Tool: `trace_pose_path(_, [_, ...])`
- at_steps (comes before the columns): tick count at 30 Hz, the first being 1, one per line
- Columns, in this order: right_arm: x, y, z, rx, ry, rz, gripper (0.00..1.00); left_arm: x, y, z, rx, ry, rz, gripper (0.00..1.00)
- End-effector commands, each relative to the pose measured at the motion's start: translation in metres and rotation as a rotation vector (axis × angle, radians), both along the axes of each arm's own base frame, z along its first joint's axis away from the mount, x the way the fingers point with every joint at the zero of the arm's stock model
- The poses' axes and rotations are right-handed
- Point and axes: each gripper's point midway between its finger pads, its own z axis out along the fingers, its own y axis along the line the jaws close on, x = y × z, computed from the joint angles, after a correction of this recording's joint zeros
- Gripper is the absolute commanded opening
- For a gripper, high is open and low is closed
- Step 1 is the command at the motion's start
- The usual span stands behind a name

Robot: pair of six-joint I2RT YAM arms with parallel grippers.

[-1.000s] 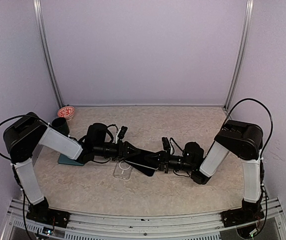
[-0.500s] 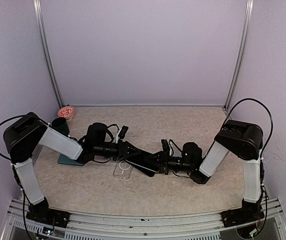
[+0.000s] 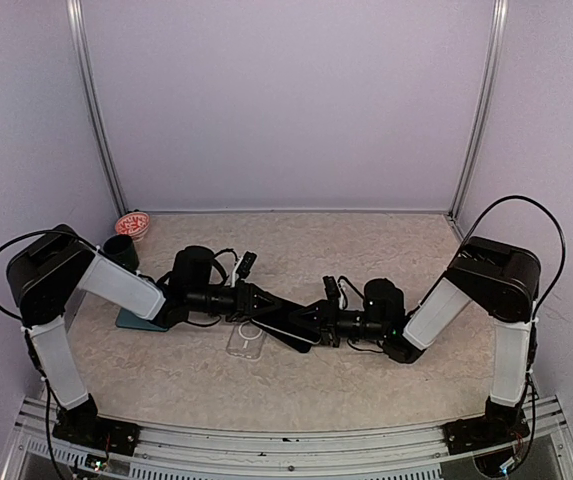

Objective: Put the phone into the phone case
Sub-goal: Press the phone onto the phone case.

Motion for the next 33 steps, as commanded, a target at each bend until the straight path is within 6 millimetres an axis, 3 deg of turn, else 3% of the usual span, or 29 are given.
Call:
trace_pose_path(1, [0.008, -0.001, 0.005, -0.041, -0.023, -0.026, 0.34, -0.005, -0.004, 0.028, -0.081, -0.076, -0.052, 0.26])
trace_pose_path(33, [0.003, -0.013, 0.004, -0.178, -0.035, -0.023, 0.5, -0.001, 0.006, 0.045, -0.143, -0.091, -0.036, 0.18])
